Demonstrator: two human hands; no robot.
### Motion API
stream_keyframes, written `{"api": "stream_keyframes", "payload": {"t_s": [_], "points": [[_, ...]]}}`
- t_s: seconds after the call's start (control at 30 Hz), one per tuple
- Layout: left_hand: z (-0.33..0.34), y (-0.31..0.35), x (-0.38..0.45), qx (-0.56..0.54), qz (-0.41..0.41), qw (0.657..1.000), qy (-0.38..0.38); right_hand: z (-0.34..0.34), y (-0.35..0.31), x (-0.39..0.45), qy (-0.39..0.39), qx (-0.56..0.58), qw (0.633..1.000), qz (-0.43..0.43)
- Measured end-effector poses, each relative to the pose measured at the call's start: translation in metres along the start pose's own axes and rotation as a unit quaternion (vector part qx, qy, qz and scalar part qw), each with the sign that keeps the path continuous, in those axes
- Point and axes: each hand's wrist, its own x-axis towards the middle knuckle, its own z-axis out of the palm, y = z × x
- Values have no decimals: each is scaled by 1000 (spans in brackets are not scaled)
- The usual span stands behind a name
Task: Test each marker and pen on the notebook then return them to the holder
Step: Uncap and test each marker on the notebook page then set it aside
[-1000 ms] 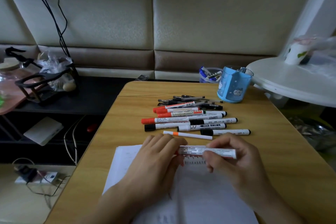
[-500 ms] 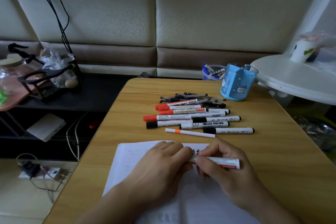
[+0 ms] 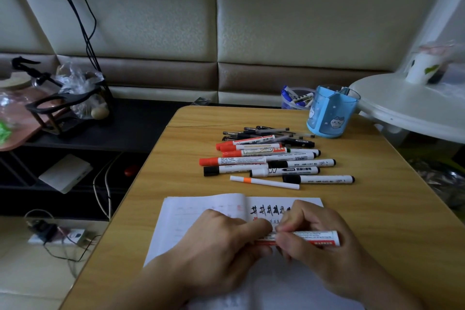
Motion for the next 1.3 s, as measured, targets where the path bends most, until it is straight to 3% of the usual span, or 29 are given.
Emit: {"api": "stream_keyframes", "payload": {"t_s": [0.53, 0.8, 1.0, 1.1, 1.2, 1.3], "points": [[-3, 6, 0, -33, -12, 999, 18, -2, -3, -4, -28, -4, 999, -33], [4, 13, 10, 59, -7, 995, 75, 10, 0, 0, 77, -20, 994, -73], [0, 9, 1, 37, 3, 999, 30, 0, 2, -2, 0, 5, 999, -32], [-2, 8, 1, 29, 9, 999, 21, -2, 0, -3, 10, 8, 1000, -24], [-6, 10, 3, -5, -72, 997, 38, -10, -3, -1, 40, 20, 998, -40], [-8, 4, 0, -24, -133, 989, 54, -30, -6, 1, 73, 102, 992, -31]]}}
